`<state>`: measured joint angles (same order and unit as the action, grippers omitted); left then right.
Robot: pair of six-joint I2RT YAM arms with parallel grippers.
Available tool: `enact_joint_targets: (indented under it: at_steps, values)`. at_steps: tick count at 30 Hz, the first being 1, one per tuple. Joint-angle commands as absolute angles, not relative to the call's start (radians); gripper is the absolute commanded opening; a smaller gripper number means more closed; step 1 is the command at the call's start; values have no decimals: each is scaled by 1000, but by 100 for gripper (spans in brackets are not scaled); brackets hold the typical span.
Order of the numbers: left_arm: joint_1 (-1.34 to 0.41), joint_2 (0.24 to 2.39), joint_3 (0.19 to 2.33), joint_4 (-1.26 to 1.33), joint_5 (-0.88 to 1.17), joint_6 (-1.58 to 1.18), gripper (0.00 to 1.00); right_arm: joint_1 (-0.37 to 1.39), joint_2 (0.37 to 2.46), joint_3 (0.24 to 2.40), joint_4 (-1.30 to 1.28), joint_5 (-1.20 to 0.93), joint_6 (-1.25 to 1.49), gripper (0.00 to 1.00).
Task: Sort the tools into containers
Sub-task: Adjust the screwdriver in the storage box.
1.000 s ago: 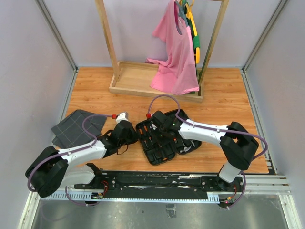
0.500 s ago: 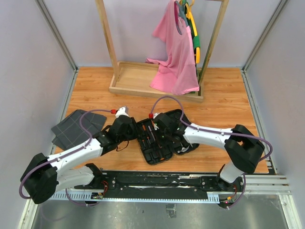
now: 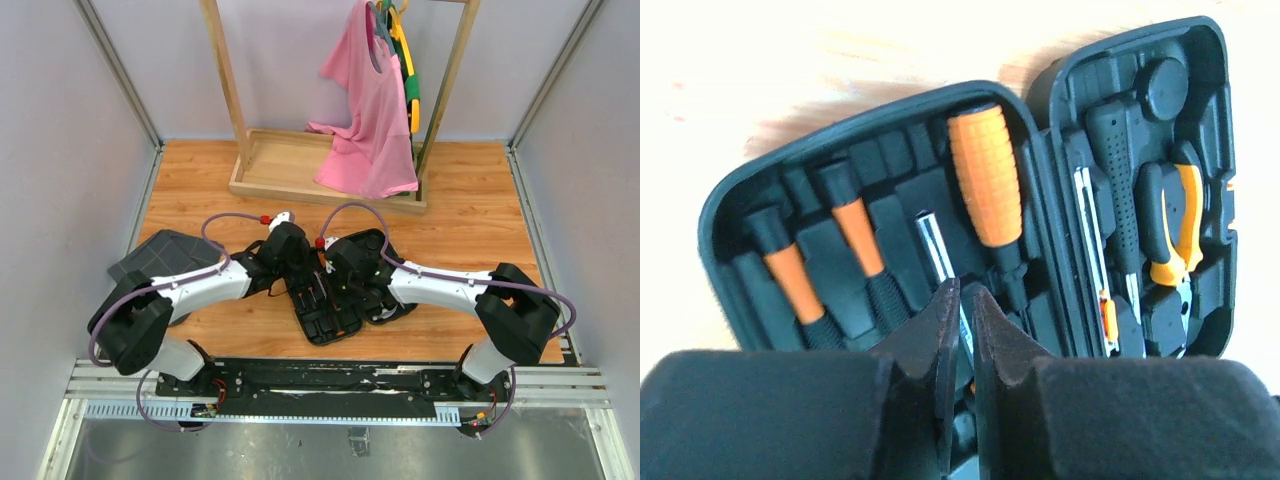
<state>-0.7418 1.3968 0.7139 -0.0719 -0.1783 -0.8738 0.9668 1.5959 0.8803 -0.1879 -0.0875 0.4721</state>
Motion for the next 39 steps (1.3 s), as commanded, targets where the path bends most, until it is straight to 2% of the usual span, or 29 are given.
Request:
enact_joint_targets:
  at_steps: [1,7,22,39]
  values:
    - [-738,1466,791,-59,-159,-875,11,986,1699,759,-486,-32,461,1]
    - [-727,1532,816,-66,-156,-873,5,986,1695,760,-483,-25,468,1]
    - [-690,1594,841,-77,-164,-857,4,987,1699,756,-474,-25,473,1]
    - [-690,1520,843,-154,-190,-859,15,986,1693,730,-447,-29,482,1]
